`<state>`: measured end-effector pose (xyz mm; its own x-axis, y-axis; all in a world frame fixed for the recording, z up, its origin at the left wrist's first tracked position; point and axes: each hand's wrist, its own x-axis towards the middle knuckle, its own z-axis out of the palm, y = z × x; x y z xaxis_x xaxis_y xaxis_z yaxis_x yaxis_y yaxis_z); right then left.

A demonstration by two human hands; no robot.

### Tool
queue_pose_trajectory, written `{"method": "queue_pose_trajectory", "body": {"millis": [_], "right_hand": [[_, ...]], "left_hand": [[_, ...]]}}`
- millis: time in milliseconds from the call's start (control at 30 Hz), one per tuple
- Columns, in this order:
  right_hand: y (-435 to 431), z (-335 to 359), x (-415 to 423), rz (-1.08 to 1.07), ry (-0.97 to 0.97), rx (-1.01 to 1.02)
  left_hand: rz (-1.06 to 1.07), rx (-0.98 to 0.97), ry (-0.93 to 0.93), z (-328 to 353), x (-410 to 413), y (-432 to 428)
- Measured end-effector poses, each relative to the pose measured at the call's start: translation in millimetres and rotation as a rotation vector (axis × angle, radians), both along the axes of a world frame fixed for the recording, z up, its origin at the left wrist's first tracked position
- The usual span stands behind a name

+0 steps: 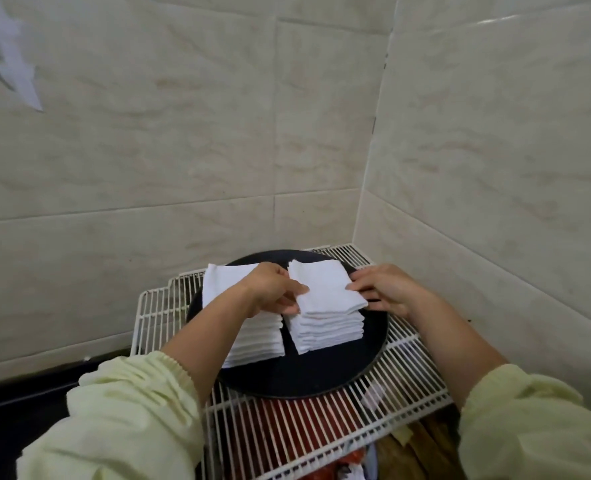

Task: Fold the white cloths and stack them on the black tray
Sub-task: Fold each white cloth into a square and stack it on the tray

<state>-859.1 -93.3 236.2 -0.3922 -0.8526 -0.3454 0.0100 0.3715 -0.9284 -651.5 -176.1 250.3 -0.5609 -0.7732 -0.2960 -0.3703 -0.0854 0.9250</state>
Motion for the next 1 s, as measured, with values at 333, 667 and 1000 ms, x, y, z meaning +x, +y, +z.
{"method": "queue_pose_trajectory", "body": {"millis": [333, 667, 1000], "right_hand": [[8.0, -9.0, 6.8, -0.022, 0.070, 0.022], [6.0, 8.8, 14.4, -0.036, 0.607, 0.008], [2.3, 40.8, 100.6, 0.292, 0.604, -0.247]], "left_hand": [[0.038, -0.170, -0.078, -6.7, 2.7, -0.2], [0.023, -0.309, -0.128, 14.2, 14.6, 1.8], [0.343, -0.609, 0.005, -3.3, 81.9, -28.1]]}}
